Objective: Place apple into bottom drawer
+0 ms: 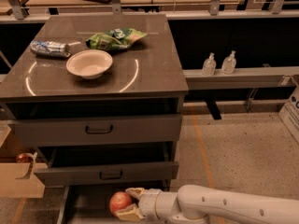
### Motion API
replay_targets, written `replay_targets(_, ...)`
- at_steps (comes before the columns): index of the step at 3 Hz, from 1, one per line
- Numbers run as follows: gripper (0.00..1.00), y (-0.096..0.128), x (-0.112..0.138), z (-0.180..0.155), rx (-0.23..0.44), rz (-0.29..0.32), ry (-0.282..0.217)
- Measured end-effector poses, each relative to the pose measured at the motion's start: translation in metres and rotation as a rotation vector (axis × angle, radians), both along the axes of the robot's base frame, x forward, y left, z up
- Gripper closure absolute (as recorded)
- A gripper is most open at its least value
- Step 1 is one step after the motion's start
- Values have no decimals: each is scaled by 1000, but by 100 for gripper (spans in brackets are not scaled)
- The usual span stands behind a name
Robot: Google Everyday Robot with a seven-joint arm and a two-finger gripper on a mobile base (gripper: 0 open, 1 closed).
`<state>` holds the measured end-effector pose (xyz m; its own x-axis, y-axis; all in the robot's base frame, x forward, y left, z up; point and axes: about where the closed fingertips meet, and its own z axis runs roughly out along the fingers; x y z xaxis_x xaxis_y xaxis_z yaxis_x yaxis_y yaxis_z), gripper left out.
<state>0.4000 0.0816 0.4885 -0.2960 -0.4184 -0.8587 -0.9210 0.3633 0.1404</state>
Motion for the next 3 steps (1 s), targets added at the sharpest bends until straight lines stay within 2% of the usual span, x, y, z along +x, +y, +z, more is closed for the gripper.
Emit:
replay_targets(1,100,-14,58,-73,-54,-36,49)
replay_targets(2,100,-19,59,-72,-61,-43,43)
replay_targets(3,100,-17,59,-93,-72,-49,22)
